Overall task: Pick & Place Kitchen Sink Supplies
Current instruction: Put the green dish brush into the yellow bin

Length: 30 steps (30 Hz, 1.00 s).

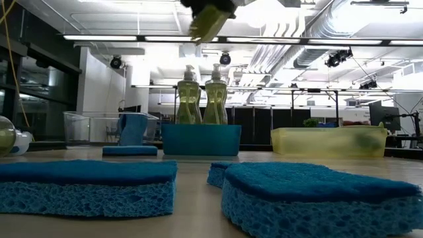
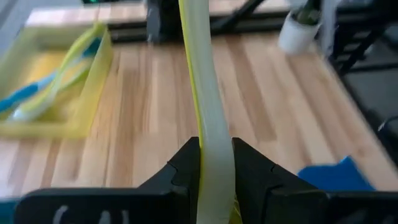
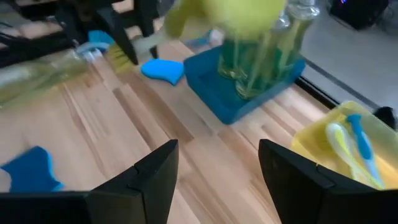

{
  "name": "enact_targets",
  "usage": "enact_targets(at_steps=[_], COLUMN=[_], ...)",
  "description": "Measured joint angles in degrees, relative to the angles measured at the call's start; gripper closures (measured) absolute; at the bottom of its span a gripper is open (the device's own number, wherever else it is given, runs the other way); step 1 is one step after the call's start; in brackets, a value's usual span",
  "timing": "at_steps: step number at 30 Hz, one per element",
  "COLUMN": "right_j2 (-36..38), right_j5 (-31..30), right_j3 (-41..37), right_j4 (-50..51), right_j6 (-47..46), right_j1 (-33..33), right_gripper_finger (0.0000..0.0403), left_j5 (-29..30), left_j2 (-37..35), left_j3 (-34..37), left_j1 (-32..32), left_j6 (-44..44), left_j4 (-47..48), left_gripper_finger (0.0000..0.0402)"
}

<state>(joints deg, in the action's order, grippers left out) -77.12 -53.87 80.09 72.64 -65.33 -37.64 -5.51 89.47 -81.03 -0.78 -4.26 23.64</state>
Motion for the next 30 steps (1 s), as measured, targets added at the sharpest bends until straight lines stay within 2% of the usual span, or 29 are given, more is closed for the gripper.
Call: enact_targets(at_steps=[6, 12, 24, 30], right_j2=[0.11, 0.37, 4.64, 7.0], right_j5=[-6.55, -12.5, -11.25, -10.46], right_j3=[-4.03, -4.15, -4.15, -4.15], right_j4=[-17.14, -24.82, -50.21, -54.33], right_j6=[9.58, 17.33, 47.14, 53.39], right_j1=[-0.14, 1.41, 3.9, 3.92], right_gripper_finger=[0.0187, 0.0187, 0.0187, 0.0188], left_j5=[-3.62, -6.69, -7.2, -7.2], left_j2=[0.0, 0.0, 0.0, 0.02], left_j3=[0.0, 0.04, 0.04, 0.04], left_j1=[0.01, 0.02, 0.0, 0.0], left_j6=[0.67, 2.02, 3.49, 3.7], left_j4=[-6.84, -12.0, -13.2, -13.21], left_gripper_finger=[0.0337, 0.0337, 0.0337, 0.0337])
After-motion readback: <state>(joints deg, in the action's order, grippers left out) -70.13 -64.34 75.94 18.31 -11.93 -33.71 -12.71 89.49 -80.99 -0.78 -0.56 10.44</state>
